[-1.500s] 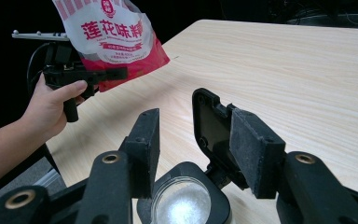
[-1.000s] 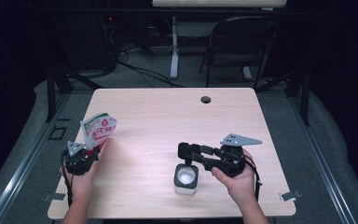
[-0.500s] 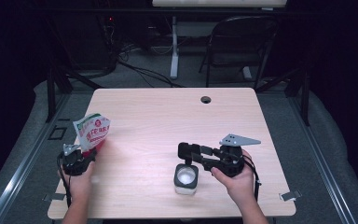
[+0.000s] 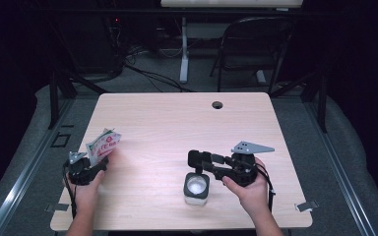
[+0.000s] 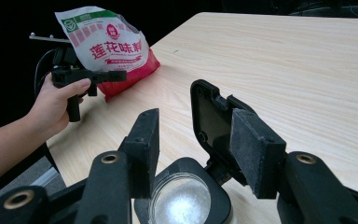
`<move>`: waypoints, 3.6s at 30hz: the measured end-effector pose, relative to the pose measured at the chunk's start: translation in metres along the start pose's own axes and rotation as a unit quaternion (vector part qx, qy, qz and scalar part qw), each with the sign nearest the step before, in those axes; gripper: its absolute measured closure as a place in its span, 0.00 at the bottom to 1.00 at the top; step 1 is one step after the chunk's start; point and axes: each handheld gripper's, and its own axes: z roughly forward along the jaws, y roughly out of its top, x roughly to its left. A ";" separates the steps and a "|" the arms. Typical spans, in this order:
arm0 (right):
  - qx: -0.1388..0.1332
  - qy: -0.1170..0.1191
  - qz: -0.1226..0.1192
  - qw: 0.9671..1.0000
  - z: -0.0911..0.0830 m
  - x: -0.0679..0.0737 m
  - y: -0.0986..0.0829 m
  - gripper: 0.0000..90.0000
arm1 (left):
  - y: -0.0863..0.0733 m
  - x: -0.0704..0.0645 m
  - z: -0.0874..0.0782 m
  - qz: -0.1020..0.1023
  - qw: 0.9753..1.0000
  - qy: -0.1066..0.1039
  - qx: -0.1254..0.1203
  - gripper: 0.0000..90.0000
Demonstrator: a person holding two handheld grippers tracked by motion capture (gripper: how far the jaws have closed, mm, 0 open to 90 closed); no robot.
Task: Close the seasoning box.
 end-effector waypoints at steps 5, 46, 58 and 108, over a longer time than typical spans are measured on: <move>0.000 0.000 0.000 1.000 0.000 -0.001 0.000 0.58 | 0.004 -0.008 -0.006 0.011 1.000 -0.010 -0.009 0.42; -0.014 -0.019 0.009 1.000 -0.010 -0.010 0.000 0.58 | -0.013 -0.103 -0.037 0.173 0.978 -0.119 0.013 0.37; -0.020 -0.027 0.015 0.999 -0.014 -0.016 0.003 0.57 | -0.021 -0.108 -0.044 0.185 0.975 -0.120 0.021 0.32; 0.035 -0.028 0.013 0.999 0.026 -0.029 -0.009 0.78 | -0.028 -0.125 -0.056 0.180 0.972 -0.150 0.013 0.40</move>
